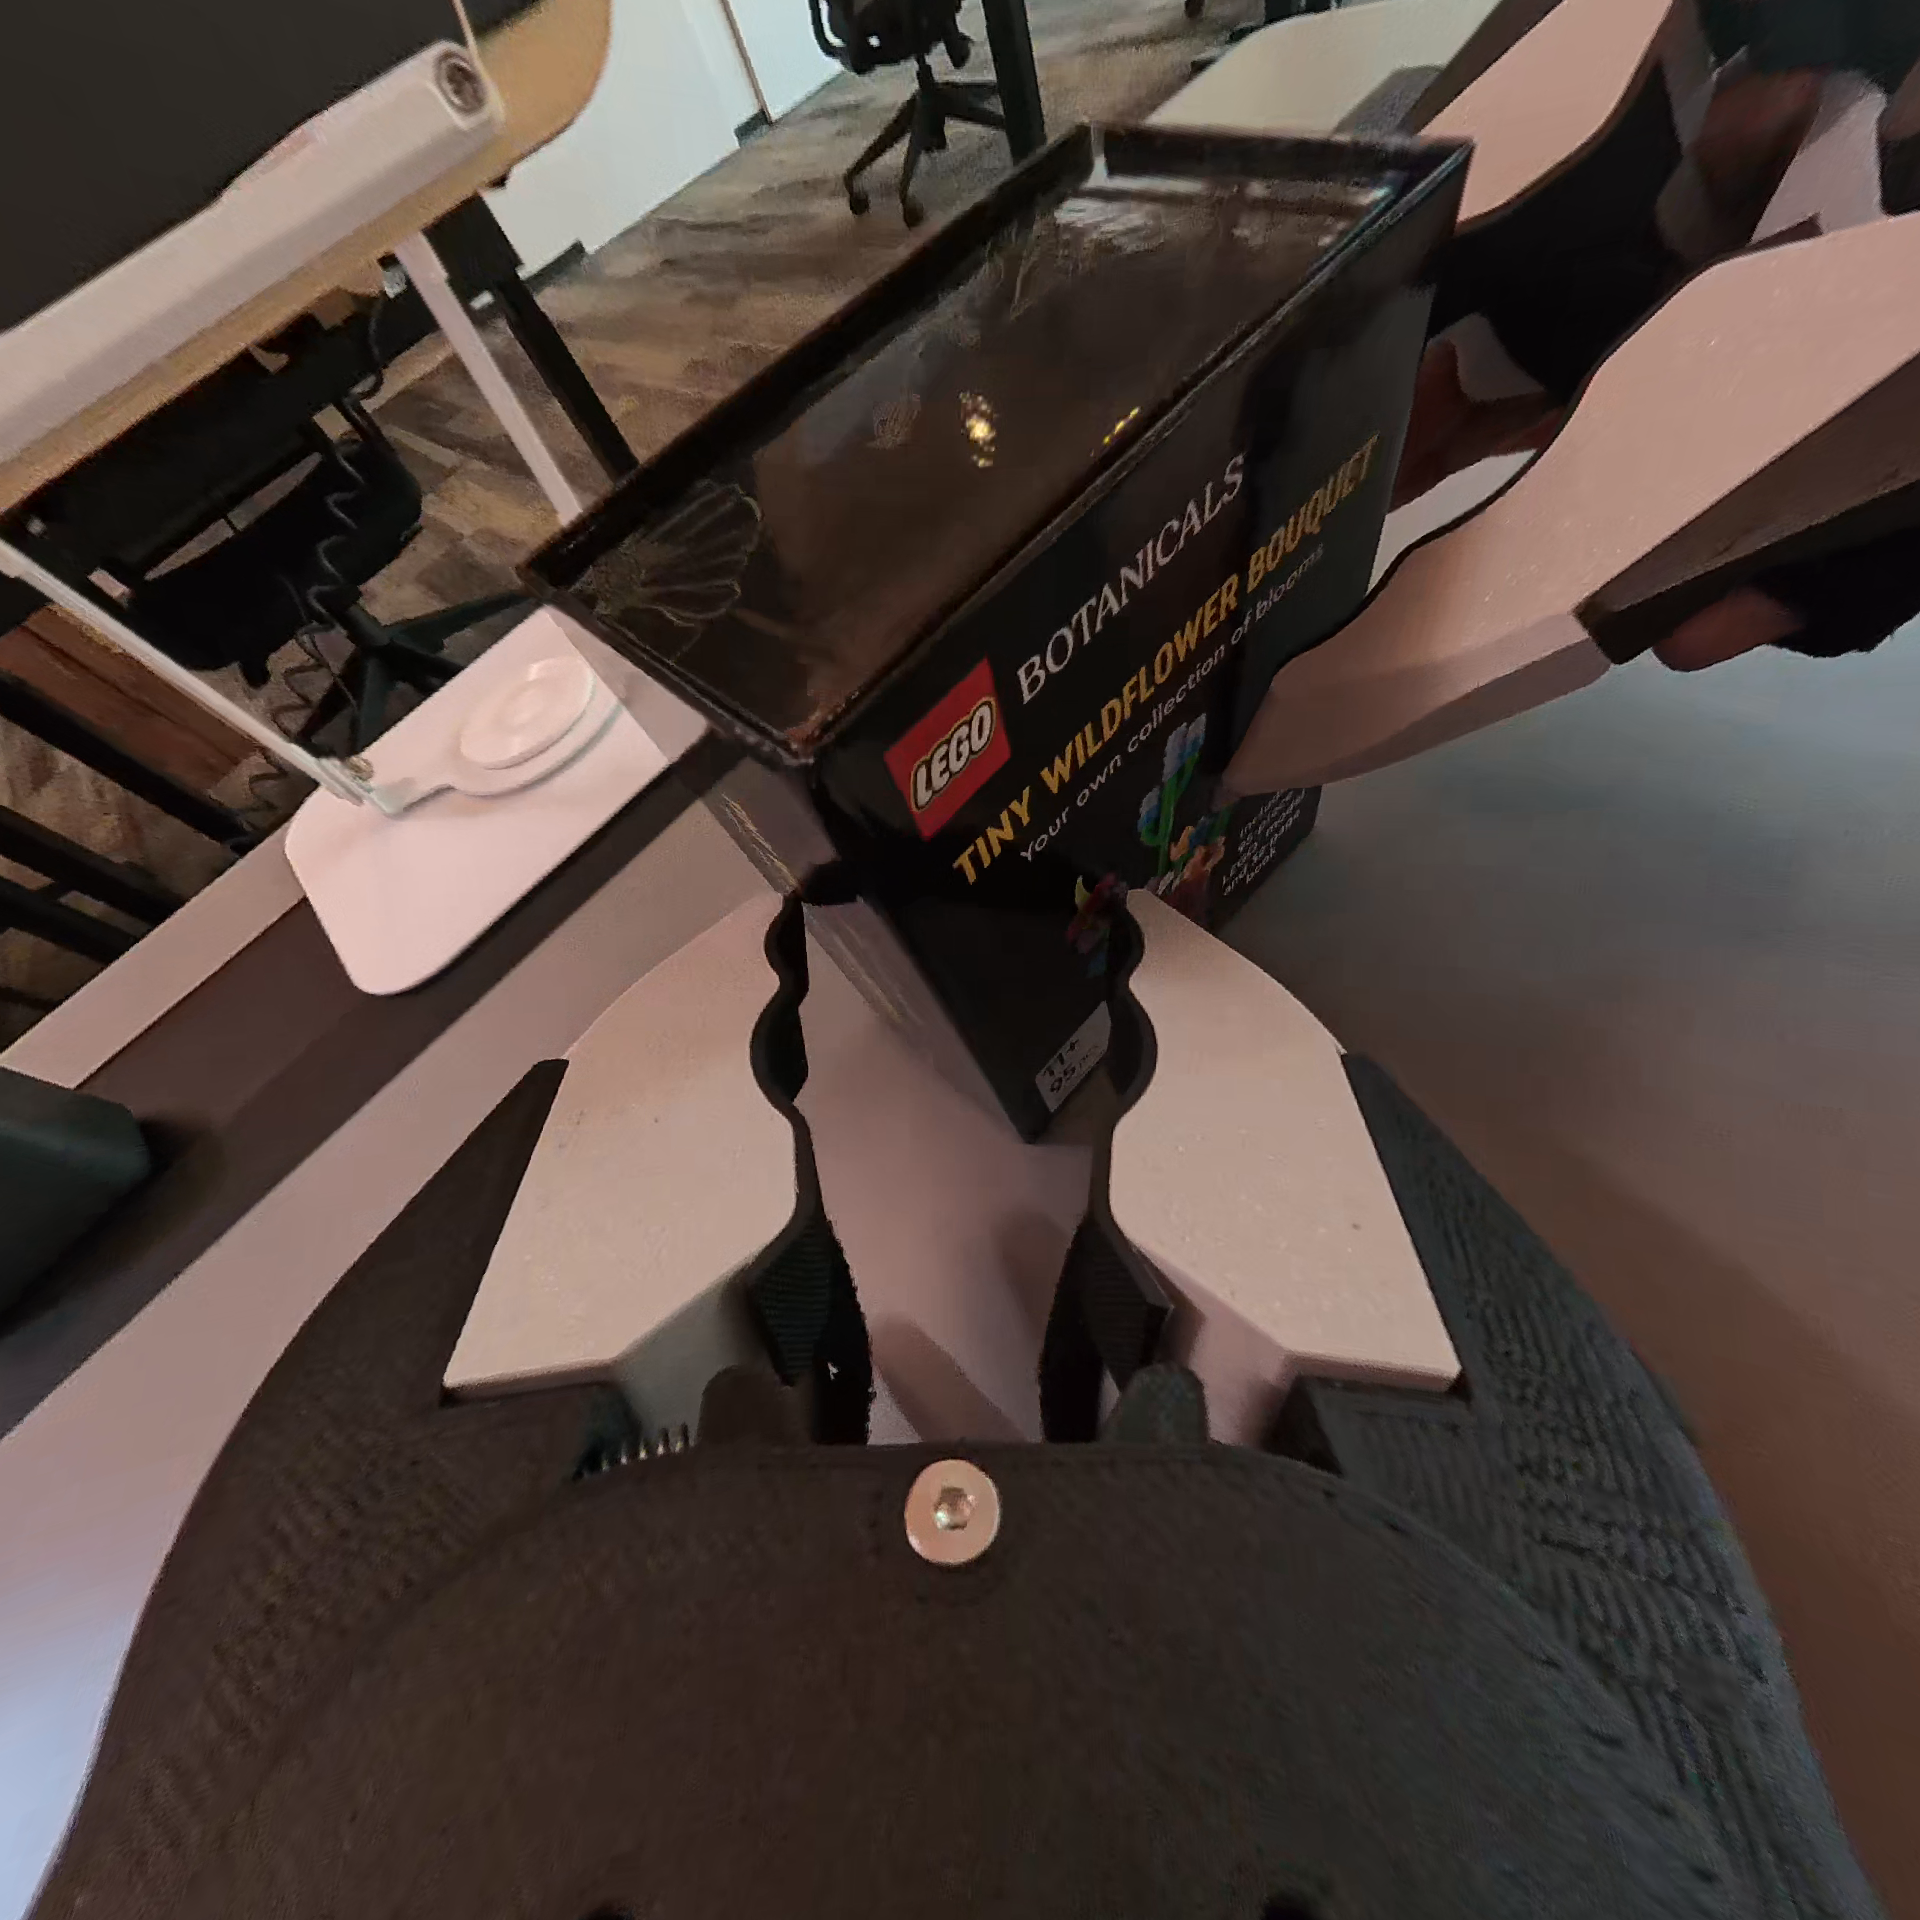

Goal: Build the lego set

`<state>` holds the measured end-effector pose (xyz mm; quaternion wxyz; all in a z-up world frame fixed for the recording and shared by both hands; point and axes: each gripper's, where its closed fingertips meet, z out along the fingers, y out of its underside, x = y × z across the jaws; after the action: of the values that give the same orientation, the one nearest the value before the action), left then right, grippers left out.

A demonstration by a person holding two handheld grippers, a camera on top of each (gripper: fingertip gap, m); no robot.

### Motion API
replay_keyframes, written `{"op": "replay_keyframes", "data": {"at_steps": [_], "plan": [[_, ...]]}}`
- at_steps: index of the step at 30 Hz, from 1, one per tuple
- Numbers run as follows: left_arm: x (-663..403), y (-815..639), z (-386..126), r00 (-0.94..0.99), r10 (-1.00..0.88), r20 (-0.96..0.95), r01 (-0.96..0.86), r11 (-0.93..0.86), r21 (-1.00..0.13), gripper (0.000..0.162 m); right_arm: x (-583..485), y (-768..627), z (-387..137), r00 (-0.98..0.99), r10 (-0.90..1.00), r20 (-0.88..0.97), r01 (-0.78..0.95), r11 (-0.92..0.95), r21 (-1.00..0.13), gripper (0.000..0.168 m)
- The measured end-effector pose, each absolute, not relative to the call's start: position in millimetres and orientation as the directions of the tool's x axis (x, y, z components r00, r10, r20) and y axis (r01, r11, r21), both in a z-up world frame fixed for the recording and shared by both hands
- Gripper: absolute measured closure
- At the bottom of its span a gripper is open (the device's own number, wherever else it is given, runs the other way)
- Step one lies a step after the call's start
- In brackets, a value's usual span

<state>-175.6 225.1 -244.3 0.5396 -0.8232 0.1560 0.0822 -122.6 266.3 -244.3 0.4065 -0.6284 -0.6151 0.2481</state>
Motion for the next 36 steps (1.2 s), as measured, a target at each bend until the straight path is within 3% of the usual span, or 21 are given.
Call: {"op": "replay_keyframes", "data": {"at_steps": [12, 36], "plan": [[-69.7, 185.1, -234.1, 0.921, -0.276, -0.274, -0.366, -0.379, -0.850, 0.106, -11.5, 222.6, -237.9, 0.204, 0.974, 0.095, 0.619, -0.053, -0.784, 0.106], [134.8, 192.2, -230.8, 0.786, -0.558, -0.267, -0.453, -0.225, -0.862, 0.111, 203.0, 216.9, -236.2, 0.469, 0.869, 0.156, 0.645, -0.217, -0.732, 0.106]]}}
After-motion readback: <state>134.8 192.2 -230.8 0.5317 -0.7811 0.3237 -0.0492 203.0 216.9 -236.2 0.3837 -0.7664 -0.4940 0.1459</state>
